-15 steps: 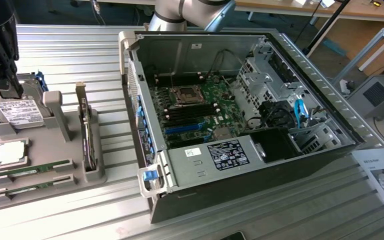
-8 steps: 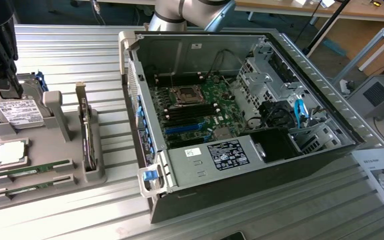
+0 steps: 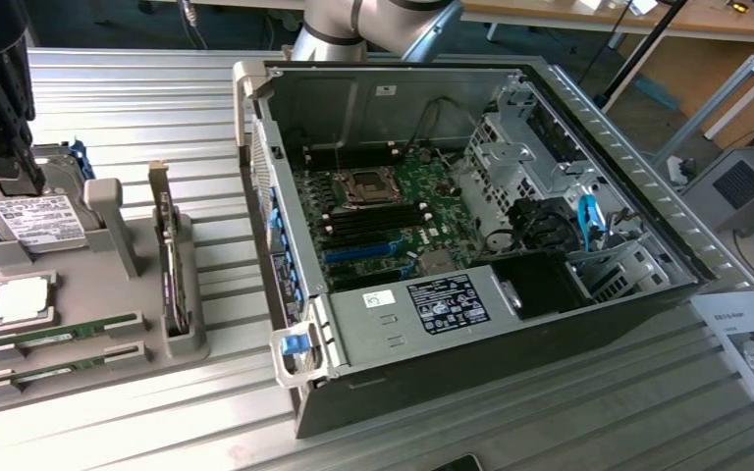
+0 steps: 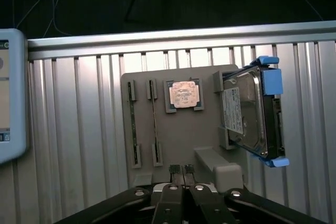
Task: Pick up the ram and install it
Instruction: 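Pick up the ram and move it above insertion slot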
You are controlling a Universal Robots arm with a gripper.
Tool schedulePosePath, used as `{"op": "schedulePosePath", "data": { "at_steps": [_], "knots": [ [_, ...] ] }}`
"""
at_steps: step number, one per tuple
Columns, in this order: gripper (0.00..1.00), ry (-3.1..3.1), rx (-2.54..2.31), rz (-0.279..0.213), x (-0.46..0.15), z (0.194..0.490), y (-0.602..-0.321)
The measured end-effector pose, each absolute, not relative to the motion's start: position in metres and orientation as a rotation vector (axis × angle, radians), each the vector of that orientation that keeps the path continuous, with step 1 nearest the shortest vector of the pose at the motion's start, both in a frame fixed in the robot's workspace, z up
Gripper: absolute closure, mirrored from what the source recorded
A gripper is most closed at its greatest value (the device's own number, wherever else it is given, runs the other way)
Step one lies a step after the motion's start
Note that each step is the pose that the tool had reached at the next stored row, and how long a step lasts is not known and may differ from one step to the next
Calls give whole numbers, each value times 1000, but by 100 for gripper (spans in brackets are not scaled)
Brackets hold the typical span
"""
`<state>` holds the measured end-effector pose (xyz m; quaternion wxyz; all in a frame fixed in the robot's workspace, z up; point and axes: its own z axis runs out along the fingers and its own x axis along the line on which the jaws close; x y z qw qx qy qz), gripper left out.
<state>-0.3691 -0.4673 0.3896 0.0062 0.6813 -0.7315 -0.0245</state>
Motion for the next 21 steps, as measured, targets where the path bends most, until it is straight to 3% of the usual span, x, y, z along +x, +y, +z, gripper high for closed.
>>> {"op": "schedulePosePath", "data": {
  "at_steps": [21],
  "knots": [
    [89,-2289,2132,-77,-369,389,-478]
  ]
}}
